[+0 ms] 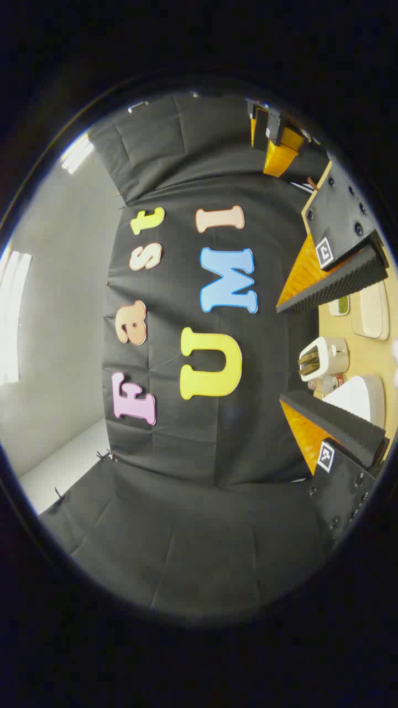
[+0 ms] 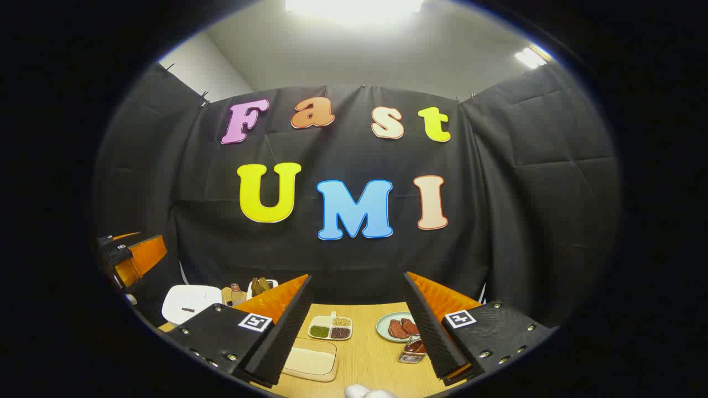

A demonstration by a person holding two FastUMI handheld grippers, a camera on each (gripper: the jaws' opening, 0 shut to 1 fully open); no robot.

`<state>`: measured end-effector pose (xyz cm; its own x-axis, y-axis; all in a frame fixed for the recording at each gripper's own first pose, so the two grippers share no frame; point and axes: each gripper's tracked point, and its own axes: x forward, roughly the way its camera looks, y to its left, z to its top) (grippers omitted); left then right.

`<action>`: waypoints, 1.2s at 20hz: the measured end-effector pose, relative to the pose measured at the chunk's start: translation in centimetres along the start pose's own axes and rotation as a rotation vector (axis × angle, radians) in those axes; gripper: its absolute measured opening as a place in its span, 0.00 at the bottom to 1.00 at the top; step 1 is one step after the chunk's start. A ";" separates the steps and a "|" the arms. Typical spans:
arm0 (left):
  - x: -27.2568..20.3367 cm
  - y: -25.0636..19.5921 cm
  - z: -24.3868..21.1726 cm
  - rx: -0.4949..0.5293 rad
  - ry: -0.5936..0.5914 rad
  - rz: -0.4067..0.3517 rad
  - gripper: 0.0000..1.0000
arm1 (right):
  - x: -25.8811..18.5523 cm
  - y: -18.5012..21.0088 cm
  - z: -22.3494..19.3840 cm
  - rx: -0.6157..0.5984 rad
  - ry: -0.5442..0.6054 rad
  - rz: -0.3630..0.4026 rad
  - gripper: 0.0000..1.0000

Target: Close the left gripper, press the button to open the rice cooker; take a wooden spoon from the chopstick holder with the right hand, scoop a spoonful of rice and pour it into the rice cooker, then put the wooden spoon back into the chopstick holder.

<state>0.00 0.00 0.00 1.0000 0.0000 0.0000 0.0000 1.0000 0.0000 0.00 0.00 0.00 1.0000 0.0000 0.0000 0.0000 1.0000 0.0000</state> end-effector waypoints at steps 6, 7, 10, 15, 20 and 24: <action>0.0 0.2 -0.1 -0.004 0.000 0.003 0.97 | -0.1 0.0 0.2 -0.001 -0.006 0.000 0.98; 0.0 0.1 -0.2 -0.003 0.002 0.003 0.96 | 0.0 -0.1 0.4 0.002 -0.014 -0.003 0.98; 0.0 0.1 0.0 -0.003 -0.001 0.002 0.96 | 0.0 -0.1 0.6 0.006 -0.015 -0.005 0.98; 0.2 -0.1 0.0 0.002 -0.004 -0.002 0.97 | 0.0 -0.2 0.5 0.008 -0.015 -0.010 0.98; 0.2 -0.1 0.0 0.008 -0.004 0.001 0.97 | 0.3 0.2 0.5 0.003 -0.012 0.001 0.98; 0.6 0.1 -0.2 0.010 0.005 0.005 0.96 | 0.5 0.3 -0.2 0.005 0.002 0.003 0.98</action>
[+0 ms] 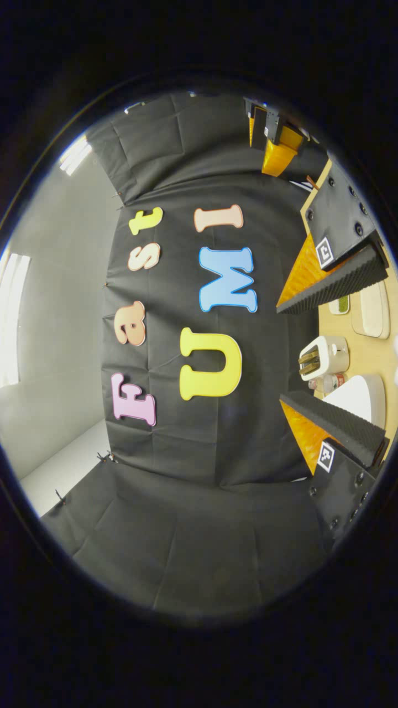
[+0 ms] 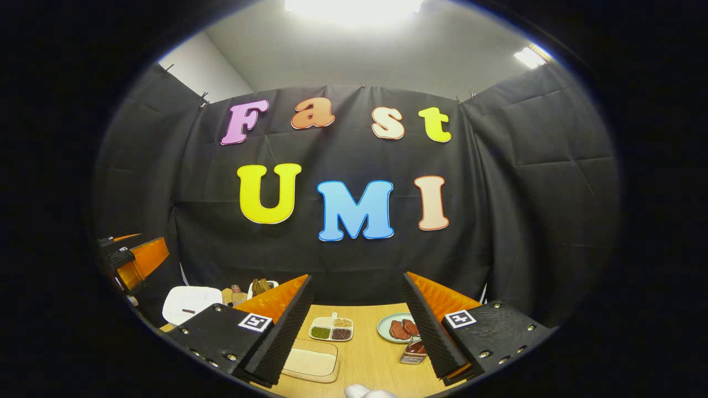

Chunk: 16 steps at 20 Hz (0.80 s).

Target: Close the left gripper, press the button to open the rice cooker; take a wooden spoon from the chopstick holder with the right hand, scoop a spoonful of rice and pour it into the rice cooker, then put the wooden spoon back into the chopstick holder.

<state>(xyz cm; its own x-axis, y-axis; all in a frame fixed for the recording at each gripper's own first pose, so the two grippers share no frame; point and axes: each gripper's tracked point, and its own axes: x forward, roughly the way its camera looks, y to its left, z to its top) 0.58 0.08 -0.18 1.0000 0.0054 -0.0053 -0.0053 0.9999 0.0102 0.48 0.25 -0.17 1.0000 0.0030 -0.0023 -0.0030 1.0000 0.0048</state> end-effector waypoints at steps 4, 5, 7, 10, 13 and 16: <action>0.3 -0.8 -0.9 0.000 0.024 -0.035 0.91 | 0.2 -0.4 -0.2 0.004 0.004 -0.008 0.98; 0.5 -0.9 -0.9 0.003 0.028 -0.047 0.87 | 0.2 -0.6 -0.3 0.005 0.006 -0.011 0.98; 0.9 -0.4 -1.4 0.020 0.042 -0.036 0.48 | 0.4 -0.8 -0.4 0.013 0.010 -0.016 0.98; 1.4 0.3 -3.0 -0.026 0.097 -0.007 0.08 | 0.7 -0.9 -0.7 0.010 0.021 -0.017 0.98; 2.9 2.4 -3.9 -0.015 0.108 0.033 0.08 | 0.8 -1.2 -1.1 -0.004 0.036 -0.022 0.98; 5.4 5.9 -6.2 -0.006 0.141 0.109 0.08 | 1.0 -1.4 -1.2 -0.016 0.055 -0.032 0.98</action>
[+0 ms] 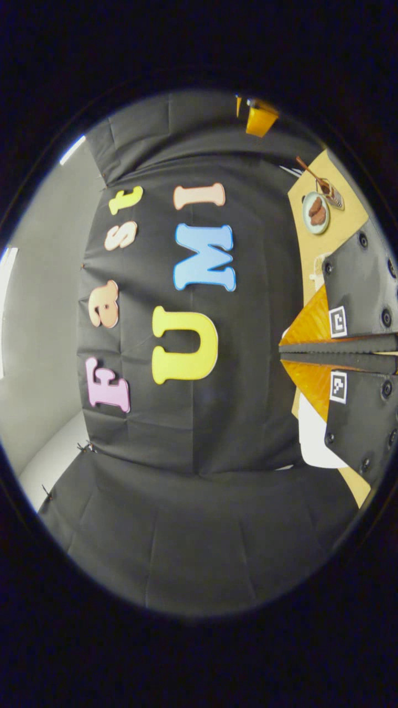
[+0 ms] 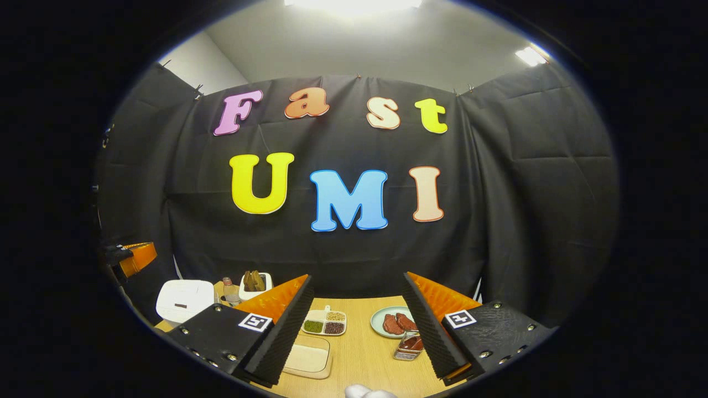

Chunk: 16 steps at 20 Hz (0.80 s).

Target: Close the left gripper, press the button to open the rice cooker; take a wooden spoon from the chopstick holder with the right hand, scoop a spoonful of rice and pour it into the rice cooker, then put the wooden spoon back into the chopstick holder.

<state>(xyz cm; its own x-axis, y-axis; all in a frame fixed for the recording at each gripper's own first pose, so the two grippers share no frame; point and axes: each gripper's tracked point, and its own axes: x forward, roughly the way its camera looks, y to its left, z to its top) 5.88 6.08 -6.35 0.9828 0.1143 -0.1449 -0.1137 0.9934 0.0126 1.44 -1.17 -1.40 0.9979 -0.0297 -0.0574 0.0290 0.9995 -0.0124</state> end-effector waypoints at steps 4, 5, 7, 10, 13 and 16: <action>4.8 4.9 -6.7 -0.001 0.116 0.135 0.08 | 0.2 -0.2 -0.5 -0.033 0.025 -0.012 0.98; 5.8 5.9 -8.8 0.000 0.148 0.172 0.08 | 0.4 -0.2 -0.8 -0.041 0.034 -0.012 0.98; 7.4 7.4 -12.8 0.002 0.217 0.224 0.07 | 0.4 -0.3 -1.1 -0.059 0.054 -0.017 0.98; 9.4 8.4 -17.5 0.003 0.313 0.279 0.07 | 0.8 -0.5 -1.8 -0.077 0.082 -0.020 0.98; 9.9 9.9 -21.4 -0.013 0.384 0.317 0.09 | 1.0 -0.4 -2.3 -0.081 0.102 -0.017 0.98; 9.1 10.6 -24.2 -0.058 0.464 0.321 0.08 | 1.1 -0.2 -2.4 -0.088 0.108 -0.009 0.98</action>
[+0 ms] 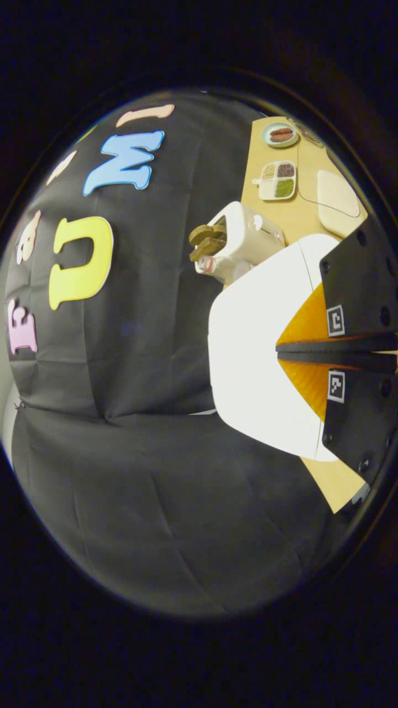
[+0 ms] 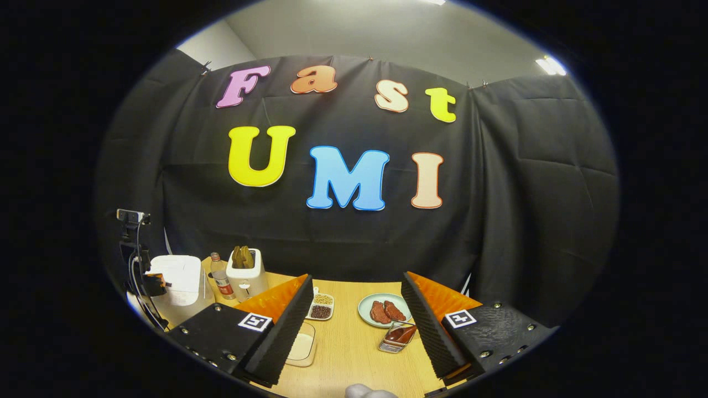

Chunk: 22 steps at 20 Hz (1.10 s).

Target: Close the left gripper, press the button to open the rice cooker; take a wooden spoon from the chopstick holder with the right hand, scoop a spoonful of rice and pour it into the rice cooker, then put the wooden spoon back into the chopstick holder.

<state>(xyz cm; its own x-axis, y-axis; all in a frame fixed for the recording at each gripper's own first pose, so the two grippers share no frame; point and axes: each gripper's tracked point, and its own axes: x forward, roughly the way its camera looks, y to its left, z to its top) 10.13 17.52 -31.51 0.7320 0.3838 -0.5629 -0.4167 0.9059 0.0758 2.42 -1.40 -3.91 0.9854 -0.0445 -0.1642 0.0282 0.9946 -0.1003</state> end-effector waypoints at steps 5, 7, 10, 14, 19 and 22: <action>0.8 -0.3 -0.5 0.035 0.020 0.015 0.09 | 0.4 0.7 -0.8 0.009 0.020 0.018 0.98; 0.7 -0.3 -0.8 0.021 0.047 0.007 0.09 | 0.4 0.9 -1.0 0.017 0.022 0.024 0.98; 1.0 -0.2 -0.3 0.068 0.017 0.008 0.09 | 0.3 1.0 -1.0 0.032 0.013 0.026 0.98; -2.5 -0.7 8.2 0.160 -0.289 0.038 0.08 | 0.0 0.7 0.0 0.050 -0.040 0.016 0.98; -13.5 -4.9 17.1 0.103 -0.504 -0.115 0.08 | -0.6 0.6 0.8 0.066 -0.083 0.008 0.98; -18.5 -7.0 18.9 0.064 -0.561 -0.193 0.10 | -0.9 0.2 1.2 0.080 -0.100 0.000 0.98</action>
<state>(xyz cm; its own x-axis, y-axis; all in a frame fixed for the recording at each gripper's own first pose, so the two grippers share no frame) 9.67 7.46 -6.05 0.9715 0.2313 -0.0519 -0.2272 0.9710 0.0747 1.74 -1.05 -2.56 0.9972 -0.0384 -0.0649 0.0371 0.9991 -0.0213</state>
